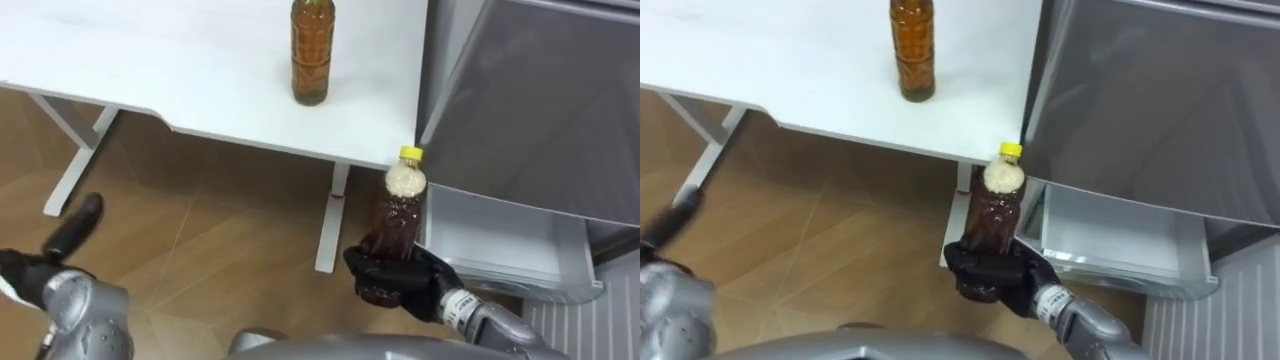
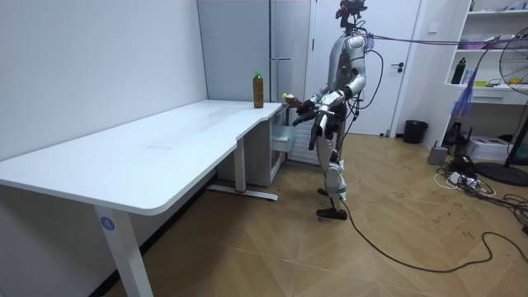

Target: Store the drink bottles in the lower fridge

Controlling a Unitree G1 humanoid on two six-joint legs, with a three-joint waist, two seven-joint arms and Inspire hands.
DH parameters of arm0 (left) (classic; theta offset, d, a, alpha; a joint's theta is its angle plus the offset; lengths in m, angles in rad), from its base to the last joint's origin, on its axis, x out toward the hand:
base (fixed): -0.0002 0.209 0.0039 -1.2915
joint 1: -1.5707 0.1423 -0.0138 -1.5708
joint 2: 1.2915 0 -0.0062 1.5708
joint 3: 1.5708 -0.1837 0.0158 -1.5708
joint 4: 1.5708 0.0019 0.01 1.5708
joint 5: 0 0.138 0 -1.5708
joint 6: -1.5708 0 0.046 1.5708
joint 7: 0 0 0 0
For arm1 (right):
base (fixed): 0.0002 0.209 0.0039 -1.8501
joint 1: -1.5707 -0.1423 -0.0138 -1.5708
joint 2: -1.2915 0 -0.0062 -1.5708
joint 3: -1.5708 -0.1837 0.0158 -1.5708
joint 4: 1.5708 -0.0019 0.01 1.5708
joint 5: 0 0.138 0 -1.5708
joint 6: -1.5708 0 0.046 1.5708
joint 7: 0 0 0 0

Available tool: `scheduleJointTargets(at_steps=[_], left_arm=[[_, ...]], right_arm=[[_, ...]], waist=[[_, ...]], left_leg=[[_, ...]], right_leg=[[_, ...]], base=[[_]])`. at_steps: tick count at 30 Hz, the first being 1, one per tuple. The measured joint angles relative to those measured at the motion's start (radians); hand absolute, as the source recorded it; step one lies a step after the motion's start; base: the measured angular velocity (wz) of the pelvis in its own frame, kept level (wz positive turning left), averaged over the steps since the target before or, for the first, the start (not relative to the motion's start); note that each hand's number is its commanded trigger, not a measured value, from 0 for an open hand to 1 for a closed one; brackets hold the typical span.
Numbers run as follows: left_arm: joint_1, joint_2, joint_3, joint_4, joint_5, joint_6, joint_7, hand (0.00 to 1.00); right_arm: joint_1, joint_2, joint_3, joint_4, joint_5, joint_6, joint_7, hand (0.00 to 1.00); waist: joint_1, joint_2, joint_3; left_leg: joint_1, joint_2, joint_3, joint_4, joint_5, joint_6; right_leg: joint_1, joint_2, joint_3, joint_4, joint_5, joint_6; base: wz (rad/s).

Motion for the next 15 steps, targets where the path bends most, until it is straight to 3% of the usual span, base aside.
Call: scheduleJointTargets(at_steps=[6, 10, 15], left_arm=[[0.011, -0.008, -0.048, 0.262, -0.001, 0.068, -0.117, 0.0], [0.02, -0.01, -0.074, 0.405, 0.205, 0.131, -0.152, 0.0], [0.023, -0.022, -0.144, 0.44, 0.551, 0.201, -0.212, 0.0]], right_arm=[[-0.004, -0.011, -0.004, 0.006, 0.031, 0.013, -0.032, 1.0], [-0.053, -0.011, -0.004, 0.105, 0.029, 0.026, -0.073, 1.0], [-0.083, -0.01, -0.014, 0.173, 0.034, 0.031, -0.105, 1.0]], waist=[[-0.028, -0.003, 0.0036], [-0.045, -0.003, 0.0049], [-0.091, 0.001, 0.0082]], left_leg=[[0.0, 0.001, 0.014, -0.011, 0.0, 0.0], [-0.004, 0.001, 0.027, -0.014, -0.001, 0.0], [-0.031, 0.001, 0.023, -0.006, -0.001, 0.0]], right_leg=[[-0.011, 0.001, 0.014, -0.001, 0.0, 0.0], [-0.021, 0.002, 0.023, 0.0, 0.0, 0.0], [-0.04, 0.001, 0.018, 0.001, 0.0, 0.0]], base=[[-0.07], [-0.06], [0.04]])
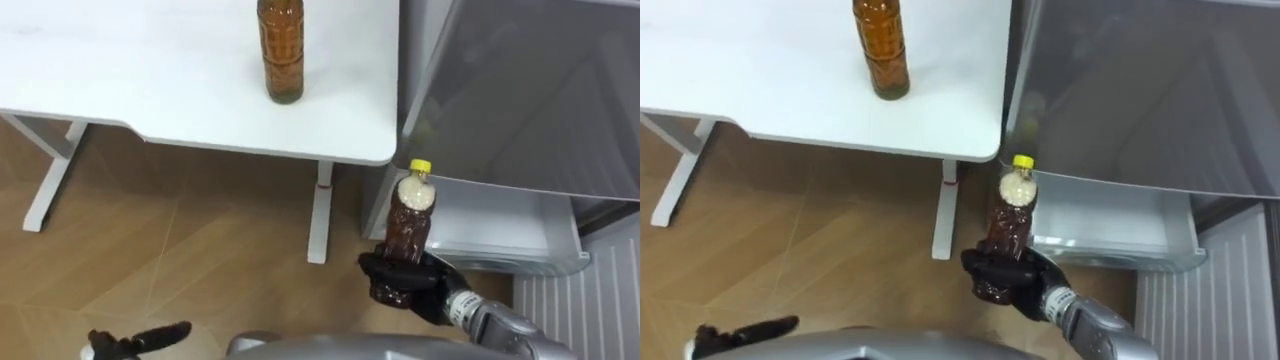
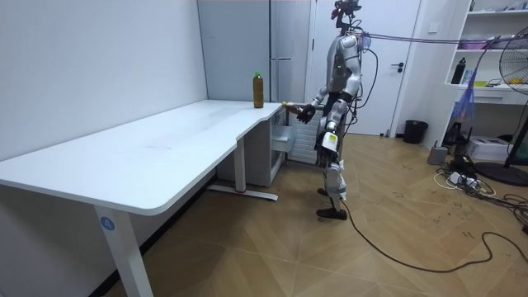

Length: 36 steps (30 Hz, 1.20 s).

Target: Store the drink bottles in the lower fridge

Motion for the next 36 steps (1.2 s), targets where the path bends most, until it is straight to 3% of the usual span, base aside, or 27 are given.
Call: scheduleJointTargets(at_steps=[2, 5, 10, 15, 18, 23, 36], left_arm=[[-0.019, 0.0, -0.081, 0.0, 0.137, 0.019, -0.035, 0.0], [-0.077, -0.01, -0.169, -0.001, 0.253, 0.038, -0.092, 0.0], [-0.128, -0.015, -0.234, 0.0, 0.299, 0.034, -0.175, 0.0], [-0.129, -0.014, -0.234, 0.0, 0.303, 0.031, -0.231, 0.0], [-0.101, -0.009, -0.232, 0.001, 0.303, 0.033, -0.258, 0.0], [-0.074, -0.003, -0.23, 0.003, 0.302, 0.033, -0.266, 0.0], [-0.067, -0.004, -0.181, 0.012, 0.382, 0.032, -0.299, 0.0]], right_arm=[[-0.013, 0.0, 0.005, 0.022, 0.015, -0.001, -0.038, 1.0], [-0.015, 0.002, 0.012, 0.029, 0.094, -0.008, -0.097, 1.0], [-0.03, 0.004, 0.011, 0.053, 0.125, -0.024, -0.181, 1.0], [-0.035, 0.006, -0.012, 0.055, 0.212, -0.033, -0.274, 1.0], [-0.05, 0.008, -0.041, 0.055, 0.318, -0.038, -0.342, 1.0], [-0.067, 0.003, -0.057, 0.043, 0.523, -0.089, -0.455, 1.0], [-0.075, 0.002, -0.058, 0.049, 0.893, -0.157, -0.537, 1.0]], waist=[[-0.039, 0.002, 0.0002], [-0.074, 0.009, 0.0024], [-0.121, 0.013, 0.0025], [-0.131, 0.01, 0.0009], [-0.141, 0.013, -0.0009], [-0.147, 0.015, 0.001], [-0.142, 0.018, 0.0016]], left_leg=[[-0.015, -0.001, -0.012, 0.008, 0.0, 0.0], [-0.033, -0.001, -0.012, 0.016, 0.0, 0.0], [-0.037, -0.001, 0.007, 0.022, 0.001, 0.0], [-0.037, 0.0, 0.031, 0.023, 0.001, 0.0], [-0.034, 0.0, 0.042, 0.023, 0.001, 0.0], [-0.022, 0.001, 0.044, 0.022, 0.001, 0.0], [-0.021, 0.002, 0.041, 0.016, 0.001, 0.001]], right_leg=[[-0.006, -0.001, -0.009, 0.0, 0.0, 0.0], [-0.019, -0.002, -0.014, 0.003, 0.0, 0.0], [-0.034, -0.003, 0.005, 0.012, 0.0, 0.0], [-0.046, -0.003, 0.02, 0.016, 0.0, 0.0], [-0.05, -0.002, 0.034, 0.018, 0.0, 0.0], [-0.046, -0.002, 0.034, 0.03, 0.0, 0.0], [-0.047, -0.002, 0.033, 0.036, 0.001, -0.001]], base=[[0.12], [0.04], [-0.11], [-0.11], [-0.11], [0.0], [0.0]])
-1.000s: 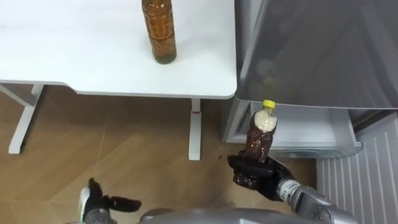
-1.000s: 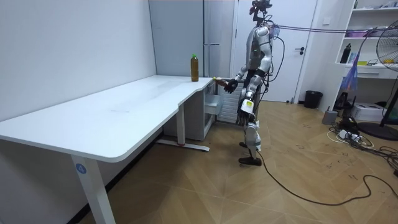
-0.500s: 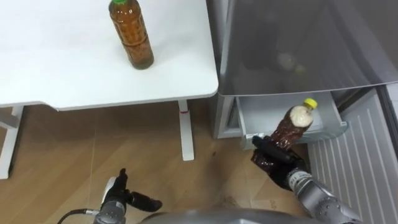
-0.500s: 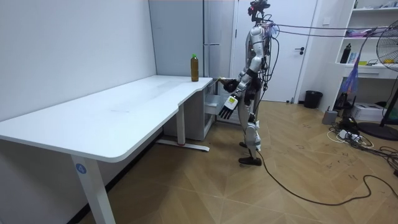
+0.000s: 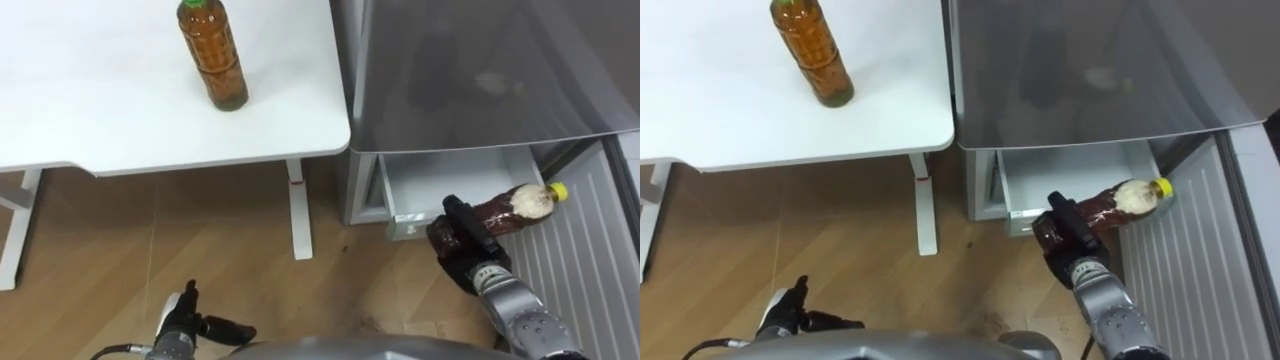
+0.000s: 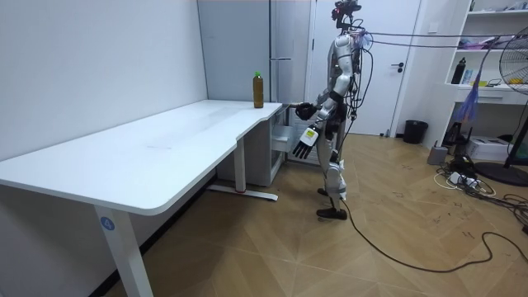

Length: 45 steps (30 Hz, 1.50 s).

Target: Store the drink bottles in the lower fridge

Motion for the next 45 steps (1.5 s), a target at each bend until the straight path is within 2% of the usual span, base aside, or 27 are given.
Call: scheduleJointTargets(at_steps=[10, 13, 14, 18, 23, 27, 29, 34, 40, 45], left_arm=[[0.025, -0.001, 0.07, 0.0, 0.017, -0.009, -0.024, 0.0], [0.025, 0.0, 0.097, 0.012, 0.018, -0.009, -0.022, 0.0], [0.015, 0.0, 0.101, 0.021, 0.019, -0.007, -0.02, 0.0], [-0.007, 0.006, 0.106, 0.05, 0.028, 0.001, -0.022, 0.0], [-0.079, 0.01, 0.104, 0.114, 0.029, 0.012, -0.049, 0.0], [-0.107, 0.011, 0.102, 0.119, 0.059, 0.017, -0.072, 0.0], [-0.113, 0.018, 0.1, 0.119, 0.059, 0.023, -0.073, 0.0], [-0.151, 0.037, 0.087, 0.149, 0.058, 0.026, -0.09, 0.0], [-0.193, 0.028, 0.081, 0.19, 0.056, 0.034, -0.095, 0.0], [-0.234, 0.025, 0.061, 0.235, 0.022, 0.032, -0.094, 0.0]], right_arm=[[-0.018, 0.001, -0.085, 0.03, 0.09, -0.007, 0.002, 1.0], [-0.065, 0.001, -0.109, 0.103, 0.125, -0.012, 0.01, 1.0], [-0.083, 0.001, -0.113, 0.128, 0.133, -0.019, 0.01, 1.0], [-0.17, 0.001, -0.118, 0.206, 0.133, -0.023, 0.01, 1.0], [-0.322, 0.0, -0.119, 0.326, 0.149, -0.024, 0.023, 1.0], [-0.372, -0.005, -0.12, 0.364, 0.134, -0.017, 0.062, 1.0], [-0.374, -0.025, -0.12, 0.373, 0.121, 0.007, 0.088, 1.0], [-0.43, -0.074, -0.132, 0.439, 0.119, 0.019, 0.097, 1.0], [-0.524, -0.099, -0.163, 0.553, 0.127, 0.023, 0.145, 1.0], [-0.608, -0.131, -0.188, 0.674, 0.119, 0.068, 0.149, 1.0]], waist=[[0.003, -0.007, 0.0073], [0.009, -0.011, 0.0084], [0.019, -0.012, 0.0034], [0.026, -0.018, 0.0031], [0.033, -0.016, 0.0025], [0.049, -0.014, 0.0027], [0.045, -0.01, 0.0027], [0.057, 0.0, 0.0076], [0.08, 0.009, 0.0114], [0.102, 0.002, 0.0164]], left_leg=[[0.002, -0.001, -0.009, 0.009, 0.0, 0.0], [-0.009, -0.002, -0.012, 0.016, 0.0, 0.0], [-0.028, -0.002, -0.013, 0.022, 0.0, 0.0], [-0.088, -0.002, -0.028, 0.053, 0.001, 0.001], [-0.157, -0.004, -0.056, 0.074, 0.008, 0.001], [-0.181, -0.004, -0.064, 0.075, 0.014, 0.0], [-0.195, -0.005, -0.065, 0.076, 0.014, 0.0], [-0.254, -0.01, -0.064, 0.082, 0.025, 0.004], [-0.328, -0.017, -0.052, 0.075, 0.049, 0.006], [-0.373, -0.028, -0.051, 0.061, 0.07, 0.011]], right_leg=[[0.013, -0.001, -0.008, -0.006, 0.0, 0.0], [0.008, -0.002, -0.01, -0.005, 0.0, 0.0], [-0.009, -0.003, -0.009, -0.003, 0.0, -0.001], [-0.049, -0.003, -0.02, 0.001, 0.005, -0.005], [-0.107, -0.01, -0.051, 0.018, 0.008, -0.01], [-0.13, -0.012, -0.06, 0.024, 0.011, -0.013], [-0.143, -0.014, -0.063, 0.028, 0.011, -0.013], [-0.214, -0.021, -0.057, 0.051, 0.013, -0.015], [-0.314, -0.035, -0.052, 0.086, 0.017, -0.021], [-0.374, -0.05, -0.056, 0.109, 0.018, -0.023]], base=[[0.02], [0.0], [0.0], [0.12], [0.16], [0.06], [0.02], [-0.02], [-0.05], [0.03]])
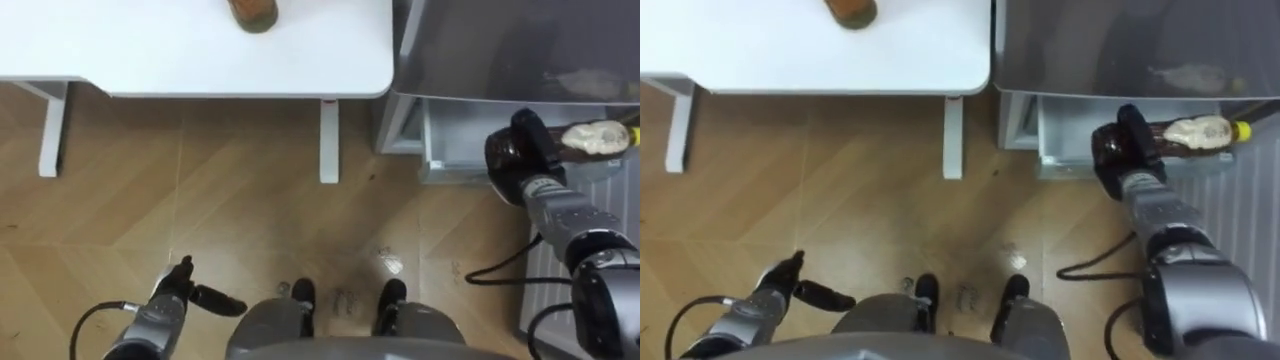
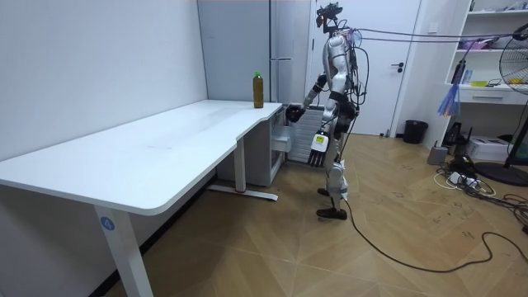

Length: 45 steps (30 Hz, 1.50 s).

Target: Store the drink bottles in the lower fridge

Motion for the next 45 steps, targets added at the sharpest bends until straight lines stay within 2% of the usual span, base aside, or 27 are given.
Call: scheduleJointTargets(at_steps=[2, 4, 8, 16, 17, 18, 19, 27, 37, 45], left_arm=[[-0.005, 0.005, -0.018, 0.019, -0.007, 0.0, 0.006, 0.0], [-0.007, 0.012, -0.039, 0.02, -0.027, 0.0, 0.013, 0.0], [-0.01, 0.013, -0.047, 0.028, -0.045, -0.01, 0.027, 0.0], [-0.012, 0.038, -0.057, 0.035, -0.041, -0.008, 0.032, 0.0], [-0.012, 0.043, -0.064, 0.035, -0.042, -0.008, 0.033, 0.0], [-0.012, 0.047, -0.071, 0.035, -0.042, -0.008, 0.033, 0.0], [-0.012, 0.055, -0.085, 0.035, -0.042, -0.008, 0.034, 0.0], [-0.012, 0.061, -0.096, 0.035, -0.043, -0.008, 0.047, 0.0], [-0.012, 0.061, -0.1, 0.035, -0.044, -0.008, 0.049, 0.0], [-0.012, 0.061, -0.13, 0.035, -0.044, -0.009, 0.05, 0.0]], right_arm=[[-0.023, -0.013, -0.002, 0.006, 0.0, 0.019, 0.0, 1.0], [-0.045, -0.019, -0.002, 0.006, 0.0, 0.019, 0.001, 1.0], [-0.095, -0.026, -0.001, 0.006, -0.002, 0.017, -0.007, 1.0], [-0.166, -0.045, 0.001, 0.006, -0.045, 0.018, -0.016, 1.0], [-0.175, -0.052, 0.003, 0.007, -0.046, 0.018, -0.018, 0.65], [-0.177, -0.056, 0.003, 0.007, -0.047, 0.018, -0.018, 0.22], [-0.184, -0.065, 0.004, 0.007, -0.047, 0.019, -0.018, 0.0], [-0.211, -0.104, 0.012, 0.007, -0.086, 0.031, -0.032, 0.0], [-0.213, -0.105, 0.012, 0.007, -0.087, 0.031, -0.041, 0.0], [-0.215, -0.105, 0.013, 0.007, -0.087, 0.031, -0.041, 0.0]], waist=[[0.0, -0.007, 0.0045], [0.0, -0.019, 0.0118], [0.005, -0.038, 0.0212], [0.019, -0.046, 0.0257], [0.025, -0.047, 0.0258], [0.028, -0.047, 0.026], [0.032, -0.047, 0.0261], [0.033, -0.048, 0.0266], [0.034, -0.048, 0.0273], [0.033, -0.048, 0.0274]], left_leg=[[-0.025, -0.005, -0.003, 0.0, 0.007, 0.002], [-0.048, -0.011, 0.002, -0.003, 0.019, 0.006], [-0.113, -0.019, -0.002, 0.01, 0.028, 0.011], [-0.213, -0.03, 0.002, 0.047, 0.035, 0.021], [-0.226, -0.03, 0.002, 0.054, 0.035, 0.021], [-0.231, -0.03, 0.003, 0.057, 0.035, 0.021], [-0.242, -0.03, 0.003, 0.062, 0.036, 0.022], [-0.297, -0.04, 0.001, 0.089, 0.039, 0.025], [-0.298, -0.043, 0.004, 0.089, 0.04, 0.026], [-0.298, -0.041, 0.013, 0.088, 0.04, 0.026]], right_leg=[[-0.03, -0.007, -0.002, 0.014, 0.0, 0.0], [-0.061, -0.017, -0.002, 0.029, 0.0, 0.0], [-0.128, -0.029, -0.005, 0.052, 0.002, 0.0], [-0.234, -0.054, -0.003, 0.102, 0.006, -0.002], [-0.246, -0.055, -0.001, 0.109, 0.006, -0.002], [-0.254, -0.057, 0.0, 0.114, 0.006, -0.002], [-0.264, -0.057, 0.0, 0.117, 0.006, -0.003], [-0.312, -0.07, -0.003, 0.141, 0.007, -0.004], [-0.312, -0.071, -0.001, 0.135, 0.006, -0.003], [-0.312, -0.071, -0.001, 0.132, 0.006, -0.003]], base=[[0.06], [0.07], [0.06], [0.02], [0.0], [0.0], [0.0], [0.04], [0.0], [0.0]])
